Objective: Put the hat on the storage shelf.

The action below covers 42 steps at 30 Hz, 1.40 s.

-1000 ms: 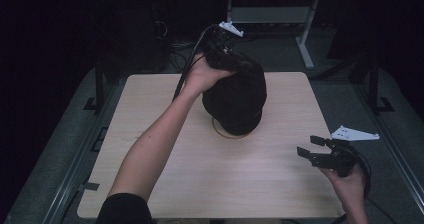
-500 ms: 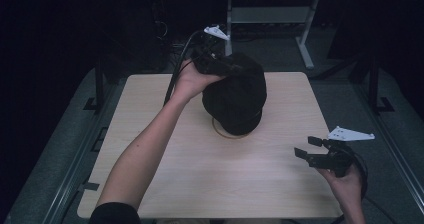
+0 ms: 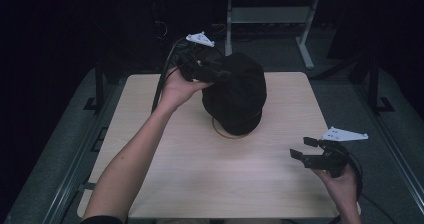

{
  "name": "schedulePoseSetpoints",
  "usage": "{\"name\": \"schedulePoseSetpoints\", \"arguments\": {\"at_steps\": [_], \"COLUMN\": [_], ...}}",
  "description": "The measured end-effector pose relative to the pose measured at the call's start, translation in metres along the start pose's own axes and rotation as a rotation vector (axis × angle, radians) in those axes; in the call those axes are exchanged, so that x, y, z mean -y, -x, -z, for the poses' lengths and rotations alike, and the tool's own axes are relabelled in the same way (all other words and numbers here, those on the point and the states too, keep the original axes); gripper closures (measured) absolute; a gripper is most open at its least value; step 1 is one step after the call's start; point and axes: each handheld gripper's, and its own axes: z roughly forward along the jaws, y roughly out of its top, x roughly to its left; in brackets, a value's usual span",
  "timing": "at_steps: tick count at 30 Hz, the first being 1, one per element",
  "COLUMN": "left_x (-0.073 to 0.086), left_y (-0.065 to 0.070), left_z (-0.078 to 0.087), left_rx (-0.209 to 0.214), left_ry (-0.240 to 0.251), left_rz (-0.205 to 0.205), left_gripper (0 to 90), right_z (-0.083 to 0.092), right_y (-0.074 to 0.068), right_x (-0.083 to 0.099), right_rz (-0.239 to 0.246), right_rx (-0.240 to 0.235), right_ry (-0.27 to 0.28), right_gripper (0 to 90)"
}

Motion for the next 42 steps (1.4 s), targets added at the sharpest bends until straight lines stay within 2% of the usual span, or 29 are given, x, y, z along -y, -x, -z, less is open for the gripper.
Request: {"name": "schedulePoseSetpoints", "arguments": {"at_steps": [9,12,26,32,42], "left_x": [0.019,0.025,0.057,0.071,0.089], "left_y": [-0.004,-0.004,-0.005,-0.008,-0.008], "left_z": [0.010,0.013,0.031,0.036,0.047], "left_rx": [-0.007,0.006,-0.011,-0.008,-0.016], "left_ry": [0.000,-0.002,0.005,0.004,0.019], "left_rz": [0.023,0.040,0.065,0.092,0.106], "left_gripper": [45.3,45.0,43.4,42.9,42.2], "right_z": [-0.004,-0.005,-0.013,-0.017,-0.019], "right_y": [-0.004,-0.005,-0.010,-0.013,-0.017], "right_x": [-0.001,-0.001,-0.003,-0.004,-0.004], "right_rz": [0.002,0.007,0.023,0.038,0.040], "right_rx": [-0.010,-0.009,-0.008,-0.012,-0.006], "right_ry": [-0.005,-0.009,-0.033,-0.048,-0.059], "right_gripper": [23.0,22.8,22.3,22.3,22.3]}}
